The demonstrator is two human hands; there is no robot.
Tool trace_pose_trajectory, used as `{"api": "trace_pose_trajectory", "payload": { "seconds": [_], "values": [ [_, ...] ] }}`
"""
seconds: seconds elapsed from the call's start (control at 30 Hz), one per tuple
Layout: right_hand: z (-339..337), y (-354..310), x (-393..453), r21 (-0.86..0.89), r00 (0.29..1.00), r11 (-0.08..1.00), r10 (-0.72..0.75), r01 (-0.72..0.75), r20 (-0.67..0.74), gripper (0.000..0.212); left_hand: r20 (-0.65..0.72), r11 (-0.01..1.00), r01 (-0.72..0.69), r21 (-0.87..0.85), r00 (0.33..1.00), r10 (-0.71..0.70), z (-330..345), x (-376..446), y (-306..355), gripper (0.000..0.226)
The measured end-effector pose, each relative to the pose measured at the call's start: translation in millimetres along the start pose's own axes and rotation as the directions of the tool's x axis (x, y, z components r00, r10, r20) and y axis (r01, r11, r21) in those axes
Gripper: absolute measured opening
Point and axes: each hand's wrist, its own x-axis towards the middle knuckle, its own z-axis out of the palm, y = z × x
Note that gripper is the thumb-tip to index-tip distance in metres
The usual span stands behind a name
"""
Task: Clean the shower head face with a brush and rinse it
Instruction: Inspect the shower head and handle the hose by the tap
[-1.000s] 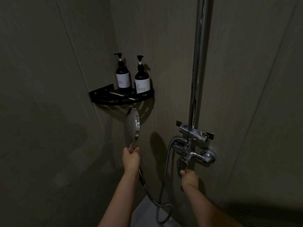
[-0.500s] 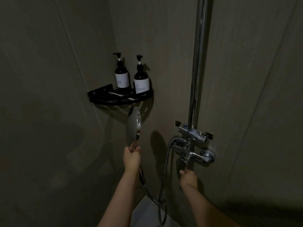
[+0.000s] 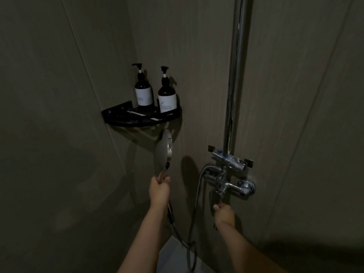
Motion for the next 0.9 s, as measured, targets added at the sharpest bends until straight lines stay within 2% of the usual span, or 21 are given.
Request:
{"api": "trace_pose_trajectory", "payload": {
  "seconds": [0.07,0.13,0.43,0.6,0.8,0.9],
  "values": [
    [0,0,0,-0.003,1.0,1.0,0.0,0.0,0.002,0.028,0.047,1.0,0.002,0.001,0.999,-0.002,1,-3,1,0.024],
    [1,0,0,-0.004,1.0,1.0,0.006,-0.006,0.002,0.027,0.071,1.0,-0.003,0.001,0.997,0.003,2,-5,1,0.028],
    [1,1,0,-0.003,1.0,1.0,0.002,-0.002,0.004,0.027,0.14,0.999,0.033,-0.012,0.99,-0.031,6,-4,1,0.023],
    [0,2,2,-0.005,1.0,1.0,-0.003,0.003,0.008,0.028,0.192,0.998,0.054,0.04,0.98,-0.06,14,-3,5,0.02],
    [0,4,3,0.002,1.0,1.0,-0.016,0.016,0.019,0.029,0.185,0.998,0.036,0.041,0.982,-0.043,22,-3,12,0.025],
    [0,5,3,-0.004,1.0,1.0,-0.023,0.023,0.022,0.029,0.17,0.998,0.003,0.062,0.985,-0.014,26,-4,14,0.012]
  ]
}}
